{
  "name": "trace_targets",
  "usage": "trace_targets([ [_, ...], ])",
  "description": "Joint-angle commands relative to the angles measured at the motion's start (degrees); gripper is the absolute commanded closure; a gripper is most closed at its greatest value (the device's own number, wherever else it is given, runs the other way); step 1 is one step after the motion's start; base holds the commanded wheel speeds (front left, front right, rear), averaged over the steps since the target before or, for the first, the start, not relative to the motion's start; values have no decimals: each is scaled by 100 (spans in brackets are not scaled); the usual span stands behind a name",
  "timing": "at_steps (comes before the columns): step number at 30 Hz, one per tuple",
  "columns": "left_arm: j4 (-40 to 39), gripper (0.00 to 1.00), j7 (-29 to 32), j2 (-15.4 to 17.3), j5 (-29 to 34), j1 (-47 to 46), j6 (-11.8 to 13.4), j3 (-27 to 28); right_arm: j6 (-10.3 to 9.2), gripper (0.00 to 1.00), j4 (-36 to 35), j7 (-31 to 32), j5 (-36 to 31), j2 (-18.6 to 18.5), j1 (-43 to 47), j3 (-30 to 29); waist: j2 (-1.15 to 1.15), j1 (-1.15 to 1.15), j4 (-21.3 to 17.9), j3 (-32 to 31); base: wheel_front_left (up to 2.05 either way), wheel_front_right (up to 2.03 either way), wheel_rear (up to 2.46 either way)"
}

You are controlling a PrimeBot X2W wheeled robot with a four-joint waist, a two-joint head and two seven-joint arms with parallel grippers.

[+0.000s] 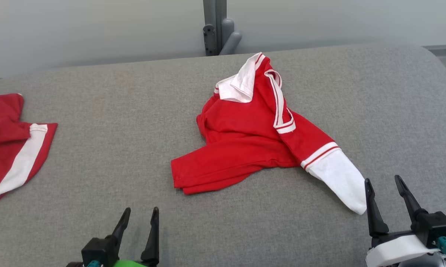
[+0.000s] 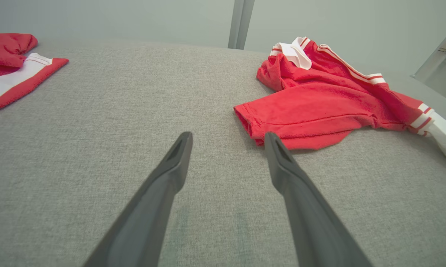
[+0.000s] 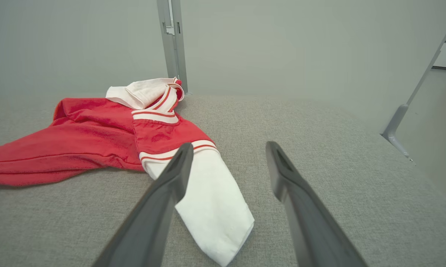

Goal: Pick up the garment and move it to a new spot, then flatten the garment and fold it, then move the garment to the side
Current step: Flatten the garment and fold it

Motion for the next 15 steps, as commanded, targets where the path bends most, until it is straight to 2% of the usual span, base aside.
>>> trace_targets([
  [1,-48,0,-15,-74,151,253,-82,191,-4,0,22,-18,-36,-21,132,-22,0,0,194,-251,0,0,0],
  [15,-289,0,-9,-661,1250,1185,-814,1510,-4,0,80,-18,-109,-2,351,17,0,0,230,-563,0,0,0],
])
